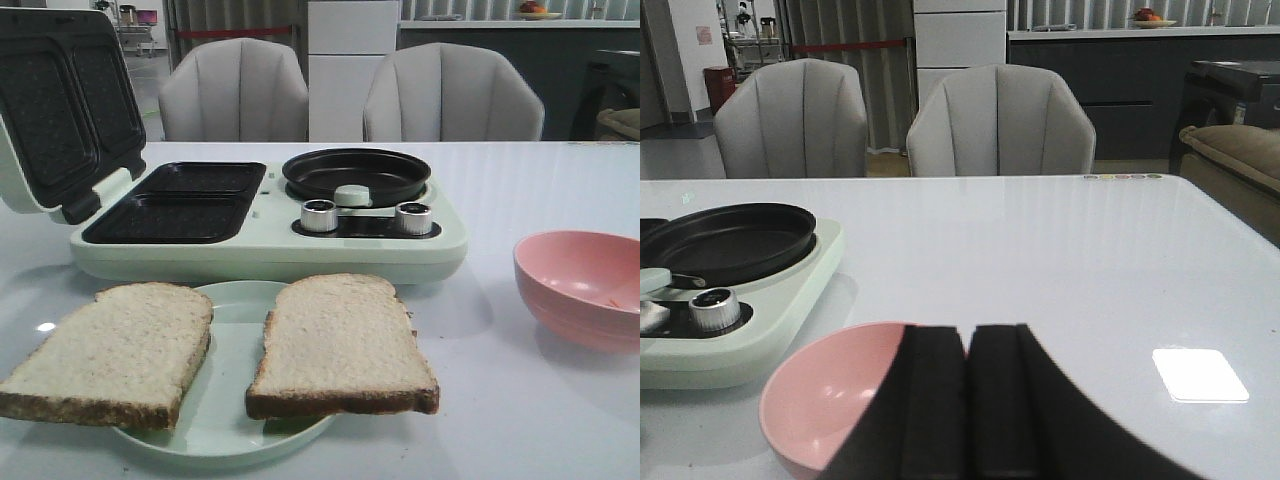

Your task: Make breakfast with bread and shrimp

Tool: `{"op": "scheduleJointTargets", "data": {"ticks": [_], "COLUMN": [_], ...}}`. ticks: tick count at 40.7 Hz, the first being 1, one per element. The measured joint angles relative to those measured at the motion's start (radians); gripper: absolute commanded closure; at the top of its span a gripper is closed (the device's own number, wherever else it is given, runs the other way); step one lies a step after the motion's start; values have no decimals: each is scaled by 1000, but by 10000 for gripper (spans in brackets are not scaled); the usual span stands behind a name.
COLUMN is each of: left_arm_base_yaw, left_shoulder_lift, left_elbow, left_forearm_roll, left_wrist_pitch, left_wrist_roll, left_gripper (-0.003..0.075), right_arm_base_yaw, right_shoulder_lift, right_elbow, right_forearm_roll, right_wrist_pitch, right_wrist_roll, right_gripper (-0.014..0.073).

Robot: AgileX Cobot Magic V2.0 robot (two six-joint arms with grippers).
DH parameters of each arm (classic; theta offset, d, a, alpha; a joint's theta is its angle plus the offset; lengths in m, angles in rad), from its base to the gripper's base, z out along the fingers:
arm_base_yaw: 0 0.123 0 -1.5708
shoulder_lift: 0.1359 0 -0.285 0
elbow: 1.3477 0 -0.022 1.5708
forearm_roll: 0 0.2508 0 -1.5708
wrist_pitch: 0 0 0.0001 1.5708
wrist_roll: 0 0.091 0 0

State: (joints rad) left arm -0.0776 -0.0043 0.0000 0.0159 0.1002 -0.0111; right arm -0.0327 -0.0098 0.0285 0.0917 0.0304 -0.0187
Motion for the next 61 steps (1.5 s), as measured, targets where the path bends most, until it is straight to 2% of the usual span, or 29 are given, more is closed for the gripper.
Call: {"op": "scheduleJointTargets", "data": {"ticks": [13,21,29,37,48,54,56,58,61], "left_arm_base_yaw": [0,0,0,0,0,0,0,0,0], "left_shoulder_lift": [0,0,30,181,343,390,404,418,440], "left_elbow": [0,-75,-337,-573,-628,-622,-618,-616,-616], "left_forearm_roll": [0,-16,-16,-16,-16,-16,-16,-16,-16], "left_wrist_pitch": [-32,-35,129,363,553,569,569,569,569], "left_wrist_roll": [0,0,0,0,0,0,0,0,0], "left_gripper": [619,619,619,619,619,617,596,526,349], "right_arm_base_yaw": [0,2,3,3,3,3,3,3,3], "right_shoulder_lift": [0,0,91,259,450,514,535,547,562], "right_elbow": [-15,-235,-482,-670,-699,-675,-671,-669,-669], "right_forearm_roll": [0,0,0,0,0,0,0,0,0], "right_wrist_pitch": [-30,127,250,450,621,665,672,677,679], "right_wrist_roll": [0,0,0,0,0,0,0,0,0], "right_gripper": [559,559,559,559,559,557,535,464,309]}}
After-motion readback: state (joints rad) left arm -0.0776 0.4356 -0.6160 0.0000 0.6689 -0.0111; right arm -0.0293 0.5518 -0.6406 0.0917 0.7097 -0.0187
